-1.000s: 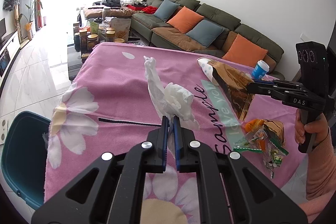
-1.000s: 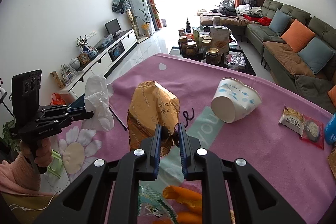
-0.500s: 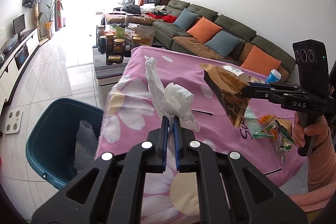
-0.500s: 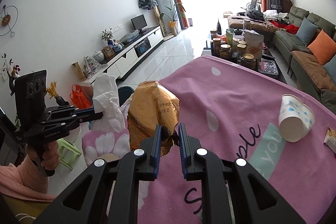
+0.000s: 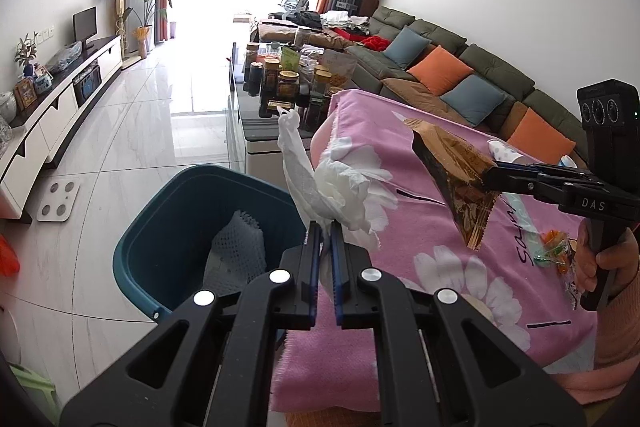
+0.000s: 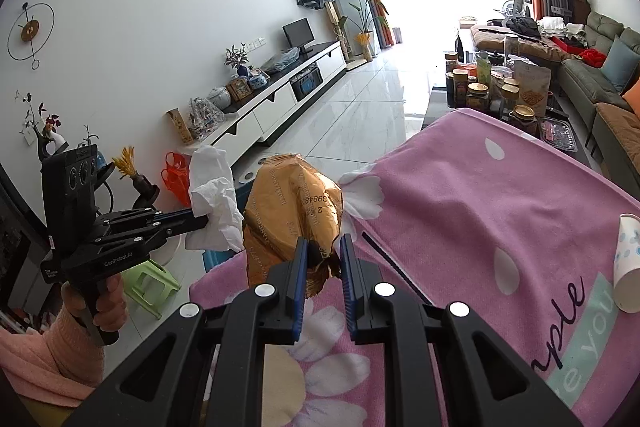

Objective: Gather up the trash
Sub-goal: 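Lift the wrapper and tissue and carry both toward the teal basket, then open the left gripper to drop the tissue while the right gripper drops the gold wrapper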

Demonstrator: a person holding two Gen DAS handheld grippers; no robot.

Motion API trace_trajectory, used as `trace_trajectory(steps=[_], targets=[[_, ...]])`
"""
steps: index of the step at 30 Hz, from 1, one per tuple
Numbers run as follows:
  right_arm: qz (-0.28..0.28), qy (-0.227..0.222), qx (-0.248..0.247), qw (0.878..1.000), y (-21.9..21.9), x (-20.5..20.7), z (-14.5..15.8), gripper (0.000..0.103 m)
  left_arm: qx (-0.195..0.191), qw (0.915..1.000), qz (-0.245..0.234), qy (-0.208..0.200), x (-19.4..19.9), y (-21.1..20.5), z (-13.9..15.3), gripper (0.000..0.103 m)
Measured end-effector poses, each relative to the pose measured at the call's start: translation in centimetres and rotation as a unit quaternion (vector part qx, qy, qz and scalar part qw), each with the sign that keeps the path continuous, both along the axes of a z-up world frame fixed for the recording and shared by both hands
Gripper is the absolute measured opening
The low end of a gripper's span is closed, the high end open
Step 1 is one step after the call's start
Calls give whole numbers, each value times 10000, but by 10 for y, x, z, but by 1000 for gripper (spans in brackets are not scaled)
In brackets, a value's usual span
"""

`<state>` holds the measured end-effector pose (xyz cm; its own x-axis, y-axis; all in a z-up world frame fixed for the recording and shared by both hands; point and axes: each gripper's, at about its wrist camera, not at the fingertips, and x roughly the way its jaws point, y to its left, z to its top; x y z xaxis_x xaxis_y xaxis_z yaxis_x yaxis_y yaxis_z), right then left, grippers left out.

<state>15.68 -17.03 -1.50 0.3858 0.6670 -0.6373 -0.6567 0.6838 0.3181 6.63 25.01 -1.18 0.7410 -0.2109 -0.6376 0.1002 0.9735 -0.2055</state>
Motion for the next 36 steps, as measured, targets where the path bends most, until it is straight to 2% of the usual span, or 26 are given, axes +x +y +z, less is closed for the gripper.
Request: trace_trajectory(steps=[15,36], targets=[[373,137,4,9992,61,9,-7,15,98,9977,632,210,1,54,-16,6],[489,443,-329,9973,130,29,-33,16,77,9914,1060,759,28,82,-63,6]])
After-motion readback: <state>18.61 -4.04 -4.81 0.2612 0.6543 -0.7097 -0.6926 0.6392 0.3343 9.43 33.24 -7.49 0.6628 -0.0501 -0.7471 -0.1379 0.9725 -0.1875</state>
